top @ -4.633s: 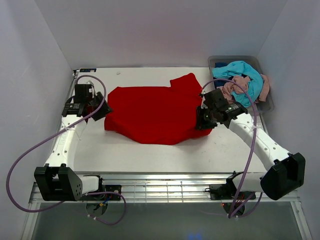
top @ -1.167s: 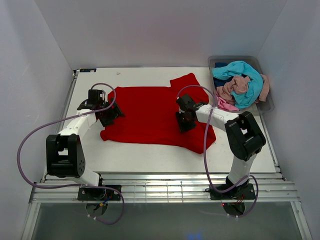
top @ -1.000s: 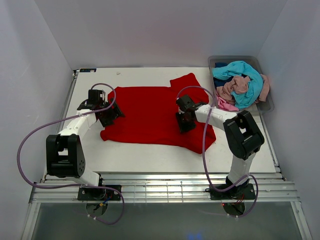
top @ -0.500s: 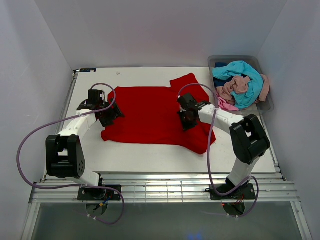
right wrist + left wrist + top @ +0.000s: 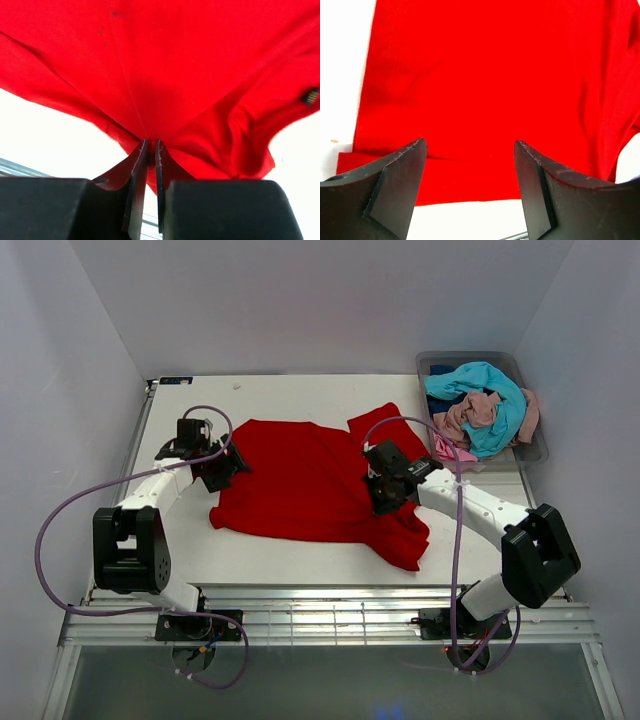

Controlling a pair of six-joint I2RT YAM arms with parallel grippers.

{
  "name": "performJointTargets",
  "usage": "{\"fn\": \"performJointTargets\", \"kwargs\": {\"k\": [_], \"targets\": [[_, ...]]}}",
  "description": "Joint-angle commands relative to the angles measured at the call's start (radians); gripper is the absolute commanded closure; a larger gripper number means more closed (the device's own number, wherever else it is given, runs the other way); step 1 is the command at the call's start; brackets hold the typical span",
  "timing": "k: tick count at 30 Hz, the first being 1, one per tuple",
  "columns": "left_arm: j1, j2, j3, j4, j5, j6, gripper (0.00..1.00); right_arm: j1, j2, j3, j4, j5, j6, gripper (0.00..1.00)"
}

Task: Fold and stack the t-shirts
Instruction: Flatten out the tshirt

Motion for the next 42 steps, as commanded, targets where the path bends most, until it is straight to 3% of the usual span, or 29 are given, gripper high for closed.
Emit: {"fn": "performJointTargets", "kwargs": {"k": [1, 6, 21, 34, 37, 40, 42], "targets": [[-0.006, 0.017, 0.009, 0.031, 0.041, -0.01, 0.2, 0.008, -0.009, -0.059, -0.016, -0.008, 0.033, 0.85], [-0.006, 0.037, 0.009, 0.034, 0.05, -0.013, 0.2, 0.011, 0.026, -0.092, 0.016, -0.027, 0.041, 0.77], [-0.006, 0.023, 0.012, 0.037, 0.045, -0.017, 0.2, 0.025, 0.031, -0.128, 0.009, -0.036, 0.058, 0.64], [-0.006, 0.027, -0.002, 0.039, 0.047, -0.021, 0.2, 0.031, -0.064, -0.135, -0.06, -0.023, 0.091, 0.67], [-0.006, 0.027, -0.006, 0.04, 0.047, -0.023, 0.2, 0.033, -0.078, -0.131, -0.062, -0.03, 0.095, 0.75], [-0.004, 0.024, -0.006, 0.04, 0.048, -0.021, 0.2, 0.036, -0.083, -0.122, -0.077, -0.036, 0.096, 0.92], [-0.006, 0.024, -0.005, 0.039, 0.047, -0.021, 0.2, 0.039, -0.089, -0.115, -0.095, -0.045, 0.095, 0.92]]}}
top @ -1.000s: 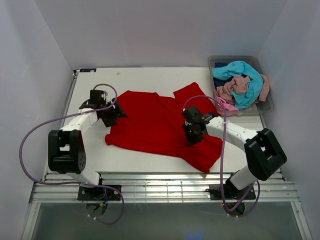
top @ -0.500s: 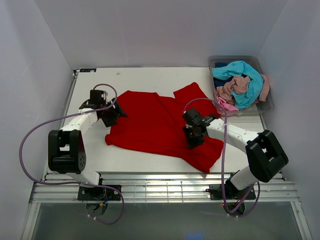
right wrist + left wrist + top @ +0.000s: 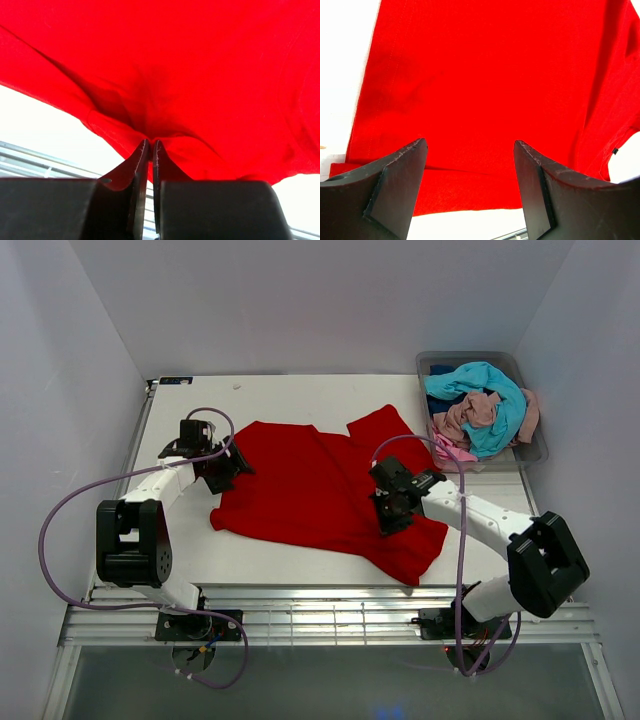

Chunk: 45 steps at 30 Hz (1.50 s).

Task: Fold and stack the t-shirts
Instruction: Flatten out the tshirt

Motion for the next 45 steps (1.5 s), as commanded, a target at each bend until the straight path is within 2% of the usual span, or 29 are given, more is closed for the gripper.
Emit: {"fn": "performJointTargets", "kwargs": {"k": [1, 7, 14, 20, 24, 25, 26, 28, 30, 31, 32, 33, 34, 36, 37, 39, 40, 42, 43, 45], "targets": [[-0.004, -0.026, -0.003, 0.021, 0.014, -0.002, 0.2, 0.013, -0.045, 0.019, -0.05, -0.021, 0.006, 0.92], [-0.004, -0.026, -0.006, 0.021, 0.016, -0.004, 0.2, 0.051, -0.128, 0.013, -0.125, -0.114, 0.035, 0.92], [-0.004, -0.029, -0.014, 0.024, 0.016, -0.001, 0.2, 0.22, -0.277, -0.03, -0.217, -0.217, 0.159, 0.92], [-0.004, -0.025, -0.02, 0.025, 0.014, 0.005, 0.2, 0.412, -0.326, -0.114, -0.185, -0.291, 0.254, 0.92], [-0.004, -0.02, -0.02, 0.024, 0.014, 0.008, 0.2, 0.453, -0.34, -0.143, -0.122, -0.348, 0.268, 0.89], [-0.002, -0.022, -0.02, 0.025, 0.014, 0.01, 0.2, 0.461, -0.34, -0.14, -0.11, -0.358, 0.259, 0.86], [-0.004, -0.022, -0.02, 0.024, 0.013, 0.013, 0.2, 0.464, -0.34, -0.127, -0.111, -0.36, 0.254, 0.74], [-0.002, -0.023, -0.02, 0.024, 0.009, 0.014, 0.2, 0.467, -0.339, -0.111, -0.129, -0.358, 0.227, 0.6], [-0.002, -0.022, -0.016, 0.025, 0.011, 0.011, 0.2, 0.467, -0.326, -0.065, -0.168, -0.293, 0.214, 0.52], [-0.004, -0.019, -0.013, 0.025, 0.014, 0.01, 0.2, 0.467, -0.322, -0.047, -0.212, -0.25, 0.213, 0.4], [-0.005, -0.01, -0.003, 0.03, 0.02, 0.01, 0.2, 0.467, -0.319, -0.032, -0.234, -0.143, 0.223, 0.35], [-0.007, -0.002, 0.004, 0.031, 0.023, 0.008, 0.2, 0.464, -0.308, -0.002, -0.258, -0.087, 0.237, 0.35], [-0.019, 0.007, 0.013, 0.033, 0.022, 0.008, 0.2, 0.446, -0.3, 0.004, -0.275, -0.025, 0.251, 0.36], [-0.033, 0.039, 0.044, 0.035, 0.014, 0.008, 0.21, 0.409, -0.274, 0.004, -0.283, 0.059, 0.283, 0.5], [-0.051, 0.053, 0.055, 0.036, 0.009, 0.01, 0.22, 0.368, -0.262, -0.004, -0.271, 0.076, 0.289, 0.72], [-0.073, 0.096, 0.079, 0.035, 0.002, 0.011, 0.26, 0.323, -0.215, -0.014, -0.216, 0.111, 0.296, 0.91], [-0.093, 0.108, 0.101, 0.035, -0.01, 0.017, 0.41, 0.274, -0.195, -0.019, -0.193, 0.116, 0.289, 0.92], [-0.113, 0.15, 0.122, 0.027, -0.029, 0.019, 0.61, 0.231, -0.121, -0.015, -0.134, 0.14, 0.273, 0.92], [-0.126, 0.164, 0.141, 0.024, -0.04, 0.021, 0.81, 0.196, -0.095, -0.007, -0.119, 0.146, 0.262, 0.92], [-0.136, 0.187, 0.158, 0.015, -0.049, 0.021, 0.93, 0.17, -0.005, 0.034, -0.096, 0.198, 0.233, 0.92]]}}
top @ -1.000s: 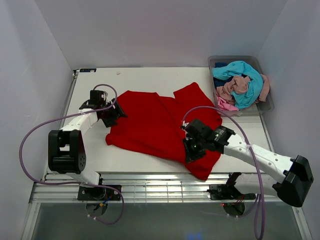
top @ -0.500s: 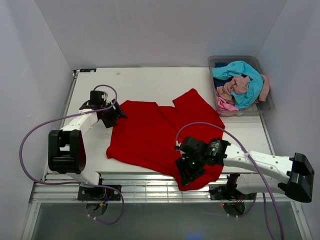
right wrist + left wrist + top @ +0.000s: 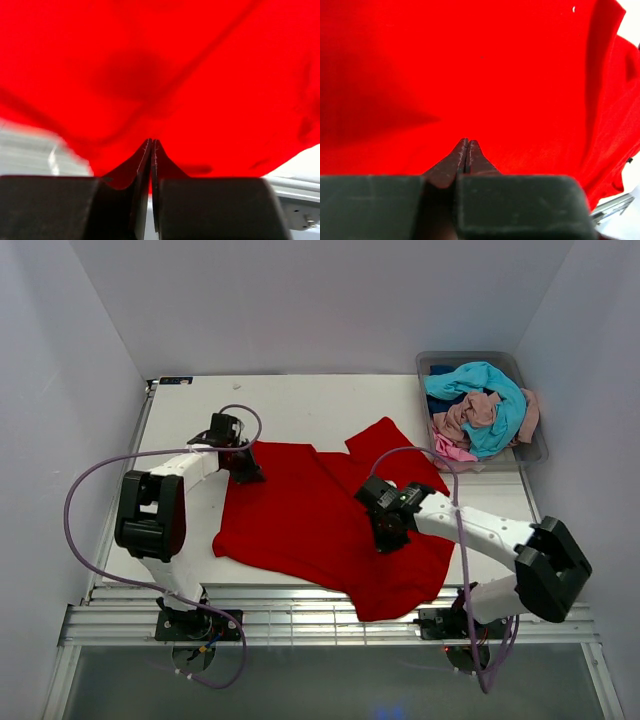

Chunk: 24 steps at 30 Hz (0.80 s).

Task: Fold and stack the t-shirts
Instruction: Flatten out the tshirt

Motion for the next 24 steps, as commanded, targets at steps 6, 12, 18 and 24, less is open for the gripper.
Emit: {"fn": "performJointTargets", "kwargs": {"k": [6, 12, 18, 24], "targets": [[-0.027, 0.076, 0.08, -0.009, -0.041, 0.008, 1.0, -0.148, 0.266, 0.173, 0.112, 0.192, -0.103, 0.92], [-0.027, 0.119, 0.079, -0.017, -0.075, 0.026, 1.0, -0.298, 0.356, 0.233, 0.169, 0.224, -0.186, 0.92], [-0.027, 0.174, 0.092, -0.031, -0.127, 0.026, 1.0, -0.399, 0.468, 0.283, 0.215, 0.193, -0.254, 0.92], [-0.006, 0.217, 0.111, -0.075, -0.174, 0.017, 1.0, -0.445, 0.6, 0.385, 0.218, 0.169, -0.291, 0.92]]}}
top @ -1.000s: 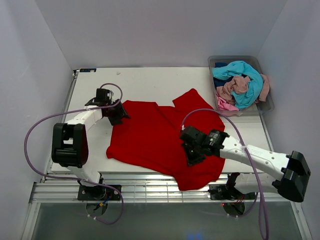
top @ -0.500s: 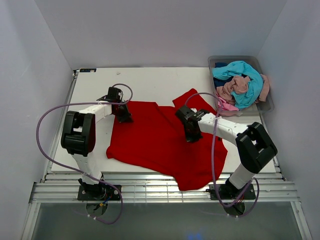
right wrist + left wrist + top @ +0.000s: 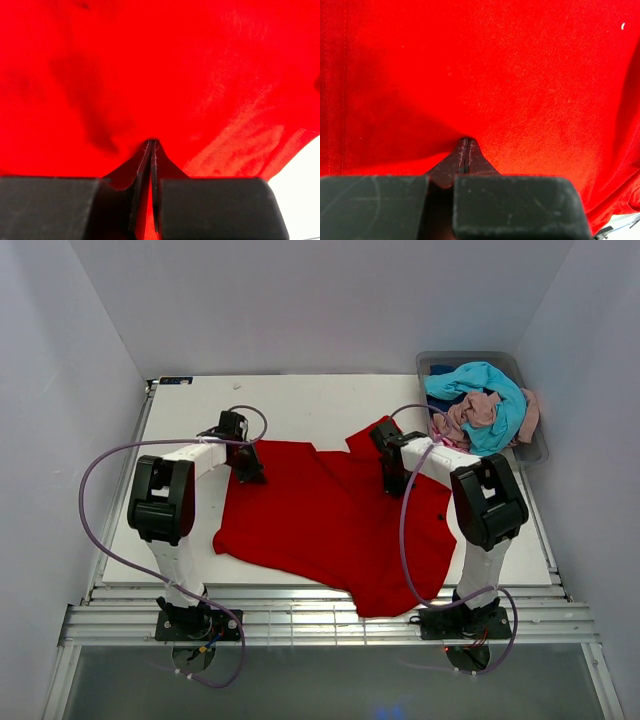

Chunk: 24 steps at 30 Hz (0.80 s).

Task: Fold and stack the t-shirts
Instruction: Flatten out the tshirt

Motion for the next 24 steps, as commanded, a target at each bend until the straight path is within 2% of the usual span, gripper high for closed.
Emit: {"fn": "performJointTargets", "kwargs": {"k": [1, 8, 13, 20, 24], "targets": [[0.027, 0.052, -0.004, -0.035, -0.106, 0.005, 1.0, -0.023, 0.073, 0.066, 0.033, -0.015, -0.038, 0.92], [0.086, 0.104, 0.058, -0.061, -0.123, 0.003, 1.0, -0.074, 0.228, 0.234, 0.004, -0.046, -0.06, 0.92], [0.107, 0.171, 0.165, -0.101, -0.144, -0.014, 1.0, -0.106, 0.346, 0.468, -0.061, -0.063, -0.092, 0.92], [0.112, 0.315, 0.376, -0.133, -0.094, -0.043, 1.0, -0.158, 0.571, 0.85, -0.159, -0.139, -0.112, 0.92], [0.112, 0.432, 0.591, -0.164, -0.075, -0.025, 1.0, -0.193, 0.645, 0.982, -0.147, -0.271, -0.141, 0.92]]}}
